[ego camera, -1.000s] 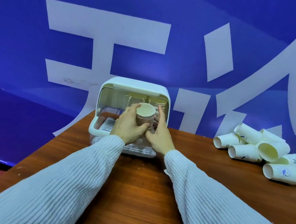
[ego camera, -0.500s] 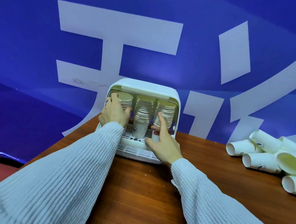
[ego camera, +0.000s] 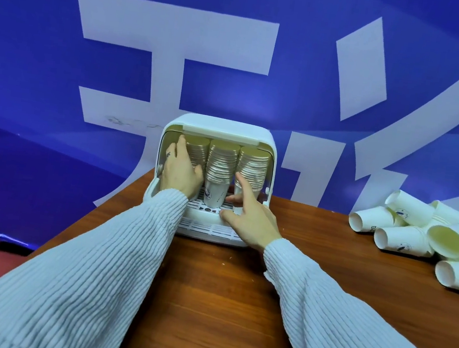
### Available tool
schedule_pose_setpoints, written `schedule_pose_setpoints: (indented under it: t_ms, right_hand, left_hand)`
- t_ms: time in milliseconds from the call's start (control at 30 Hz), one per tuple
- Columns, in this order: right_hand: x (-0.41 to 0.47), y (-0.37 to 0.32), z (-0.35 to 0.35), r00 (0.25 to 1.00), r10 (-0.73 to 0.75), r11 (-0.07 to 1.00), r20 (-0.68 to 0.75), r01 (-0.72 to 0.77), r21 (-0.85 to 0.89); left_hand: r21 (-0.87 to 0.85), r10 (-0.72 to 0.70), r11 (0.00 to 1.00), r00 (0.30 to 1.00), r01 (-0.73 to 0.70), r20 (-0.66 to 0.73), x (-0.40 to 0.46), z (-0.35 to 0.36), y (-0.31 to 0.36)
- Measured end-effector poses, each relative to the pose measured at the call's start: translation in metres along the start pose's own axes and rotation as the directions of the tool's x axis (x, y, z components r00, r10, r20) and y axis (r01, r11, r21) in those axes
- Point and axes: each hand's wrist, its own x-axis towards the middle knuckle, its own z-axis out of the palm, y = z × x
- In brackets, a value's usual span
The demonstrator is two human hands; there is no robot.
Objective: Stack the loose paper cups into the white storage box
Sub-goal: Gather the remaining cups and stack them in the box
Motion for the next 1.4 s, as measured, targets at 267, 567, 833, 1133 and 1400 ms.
schedule_pose_setpoints:
  t_ms: [267,567,833,1133,1400]
  right_hand:
    - [-0.003,-0.003,0.004,0.992,0.019,0.991,-0.121,-0.003,0.135]
    - [-0.049,0.061,-0.029,0.910,0.119,0.973,-0.398,-0.027,0.229]
    - [-0.089,0.156,-0.088,0.722,0.243,0.969,-0.648,-0.218,0.119]
    - [-0.112,0.247,-0.164,0.355,0.352,0.772,-0.866,-0.634,0.054]
    - [-0.107,0.273,-0.168,0.401,0.387,0.708,-0.830,-0.706,-0.011]
  left_hand:
    - [-0.053,0.410,0.909,0.910,-0.413,-0.060,-0.068,0.006,0.028]
    - [-0.353,0.270,0.908,0.960,-0.226,0.079,-0.132,0.072,0.087]
    - [-0.383,0.556,0.801,0.809,-0.460,0.192,-0.197,0.121,0.123]
    - [-0.386,0.654,0.752,0.679,-0.535,0.333,-0.212,0.125,0.118]
    - [-0.372,0.634,0.769,0.692,-0.520,0.345,-0.213,0.120,0.118]
